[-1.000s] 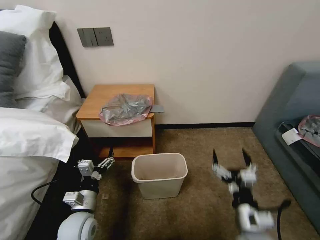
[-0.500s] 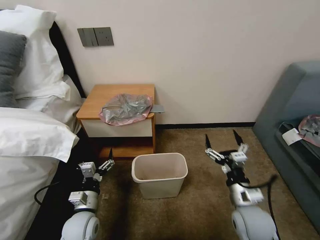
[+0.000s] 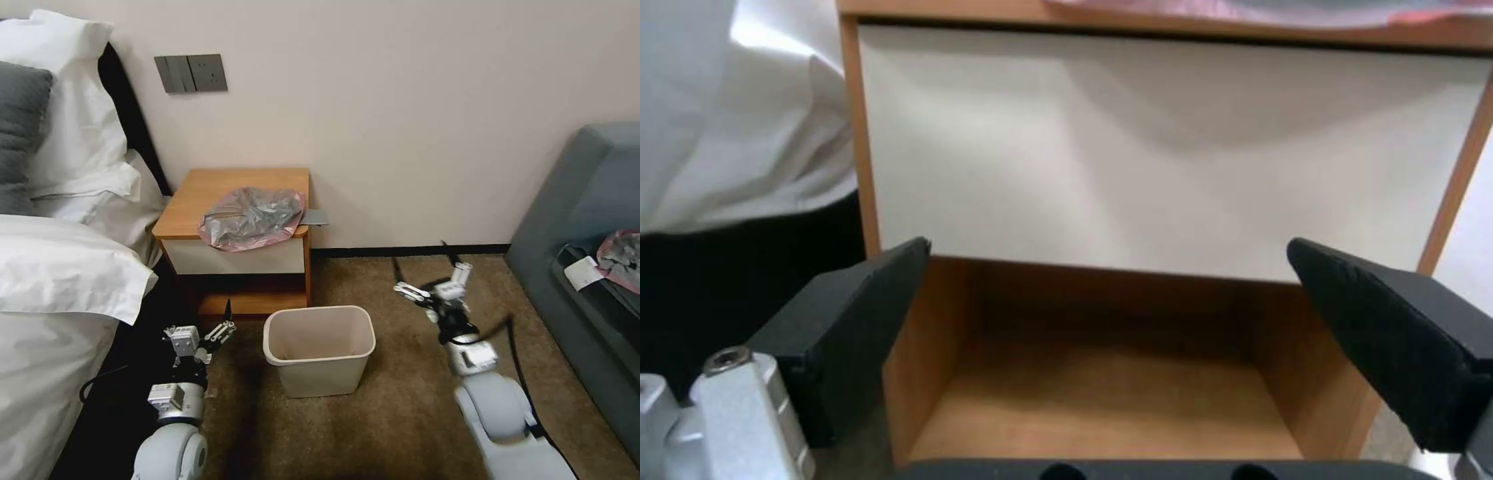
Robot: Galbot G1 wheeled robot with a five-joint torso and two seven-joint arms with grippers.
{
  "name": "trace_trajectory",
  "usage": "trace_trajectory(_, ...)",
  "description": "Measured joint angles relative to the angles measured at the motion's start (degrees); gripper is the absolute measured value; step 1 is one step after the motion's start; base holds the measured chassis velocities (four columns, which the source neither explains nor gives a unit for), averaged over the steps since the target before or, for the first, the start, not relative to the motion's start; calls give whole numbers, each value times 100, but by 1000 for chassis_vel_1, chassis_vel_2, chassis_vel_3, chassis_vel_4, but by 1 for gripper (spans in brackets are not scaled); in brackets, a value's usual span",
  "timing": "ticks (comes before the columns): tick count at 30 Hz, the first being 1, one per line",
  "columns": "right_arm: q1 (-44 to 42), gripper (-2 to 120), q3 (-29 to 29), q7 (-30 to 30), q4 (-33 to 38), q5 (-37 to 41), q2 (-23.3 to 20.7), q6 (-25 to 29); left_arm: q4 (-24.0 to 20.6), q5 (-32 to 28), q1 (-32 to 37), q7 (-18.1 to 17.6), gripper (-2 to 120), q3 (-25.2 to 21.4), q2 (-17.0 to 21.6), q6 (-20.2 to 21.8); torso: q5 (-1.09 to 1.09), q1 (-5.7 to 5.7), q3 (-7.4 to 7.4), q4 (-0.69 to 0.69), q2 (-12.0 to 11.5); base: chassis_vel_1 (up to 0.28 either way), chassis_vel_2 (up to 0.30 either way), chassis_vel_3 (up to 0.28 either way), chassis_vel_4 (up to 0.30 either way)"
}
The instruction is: Pick up the garbage bag from the table and place it over the trash can.
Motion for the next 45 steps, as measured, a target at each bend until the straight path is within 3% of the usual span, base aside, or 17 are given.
trace_trajectory(2,513,100,-431,34,-363,-308,-331,-194,52,41,-13,-1,100,39,-20,-14,-1,0,0,2,0,0,0,0,0)
trace_trajectory(5,656,100,-557,46,-465,-397,-422,-253,86,55,-47,-2,100,43,-51,-15,-1,0,0,1,0,0,0,0,0)
trace_trajectory(15,863,100,-738,52,-645,-491,-454,-289,246,94,-107,-14,100,12,-105,-52,-1,0,-1,-3,0,0,0,0,0)
trace_trajectory(24,2389,100,-1871,42,-1891,-1031,-410,-436,285,138,-101,-20,100,4,-169,-72,-1,0,0,0,1,0,0,0,0)
trace_trajectory(26,2389,100,-1871,42,-1891,-1031,-410,-436,285,138,-101,-20,100,4,-169,-72,-1,0,0,0,1,0,0,0,0)
trace_trajectory(28,3073,100,-2379,33,-2446,-1271,-389,-506,296,138,-120,-27,100,24,-152,-72,-1,0,0,1,1,0,0,0,0)
trace_trajectory(34,3393,100,-2446,-124,-2451,-1385,-574,-805,303,151,-138,-38,100,73,-167,-72,-5,0,-1,-2,1,0,0,0,0)
trace_trajectory(35,3398,100,-2447,-177,-2444,-1438,-599,-815,303,159,-145,-42,100,73,-178,-70,4,0,-1,-3,1,0,0,0,0)
trace_trajectory(45,3480,100,-2681,-208,-2405,-1365,-658,-839,340,161,-201,-61,100,70,-168,-63,-1,0,-1,-1,1,0,0,0,0)
